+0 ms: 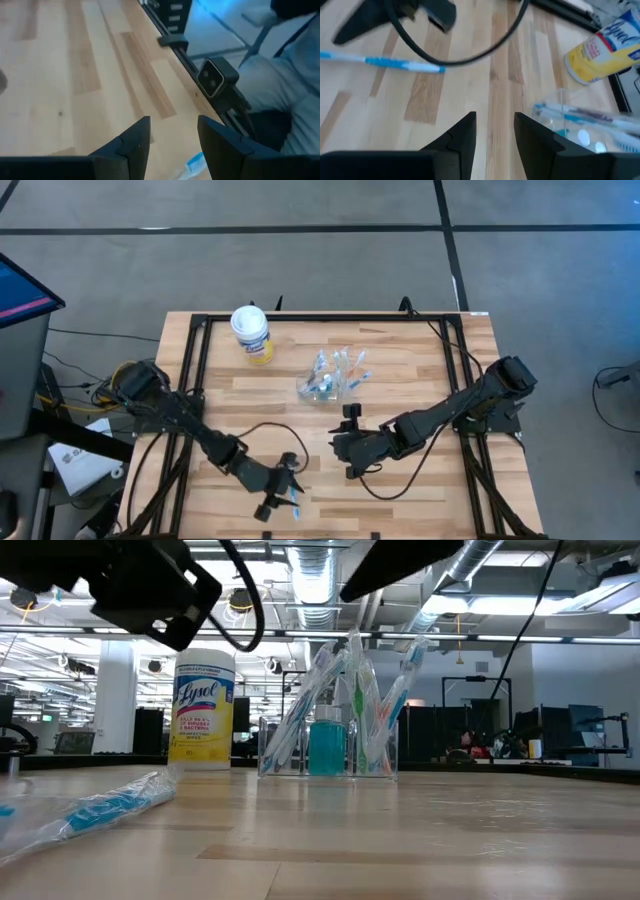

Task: Pick & Place toothbrushing station
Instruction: Put the blue toothbrush into the transparent organizer

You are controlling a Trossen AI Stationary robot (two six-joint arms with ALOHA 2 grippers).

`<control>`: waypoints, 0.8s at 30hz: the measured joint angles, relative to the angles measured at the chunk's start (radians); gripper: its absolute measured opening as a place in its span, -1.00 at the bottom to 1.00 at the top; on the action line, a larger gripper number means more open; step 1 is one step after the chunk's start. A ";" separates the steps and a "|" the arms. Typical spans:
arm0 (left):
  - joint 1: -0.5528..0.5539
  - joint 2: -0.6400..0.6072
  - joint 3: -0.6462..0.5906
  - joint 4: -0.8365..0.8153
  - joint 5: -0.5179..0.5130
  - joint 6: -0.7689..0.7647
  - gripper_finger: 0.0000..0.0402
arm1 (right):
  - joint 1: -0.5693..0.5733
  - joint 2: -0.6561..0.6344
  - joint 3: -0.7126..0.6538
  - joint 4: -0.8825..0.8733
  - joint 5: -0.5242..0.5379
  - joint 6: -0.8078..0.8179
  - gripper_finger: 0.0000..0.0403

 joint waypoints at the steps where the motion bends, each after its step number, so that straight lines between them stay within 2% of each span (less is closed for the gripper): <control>1: -0.004 0.010 0.024 -0.038 0.001 0.000 -0.21 | 0.006 0.000 0.004 -0.022 0.001 0.004 -0.39; 4: -0.011 0.025 0.078 -0.164 0.001 0.010 -0.21 | 0.017 0.000 0.013 -0.069 0.001 0.022 -0.39; 9: -0.011 0.032 0.130 -0.287 0.001 0.035 -0.21 | 0.034 0.000 0.013 -0.106 0.002 0.035 -0.39; 15: -0.011 0.036 0.136 -0.303 0.022 0.129 -0.21 | 0.039 0.000 0.013 -0.113 0.002 0.059 -0.39; 24: -0.013 0.039 0.136 -0.357 0.050 0.126 -0.21 | 0.039 0.000 0.013 -0.121 0.003 0.060 -0.39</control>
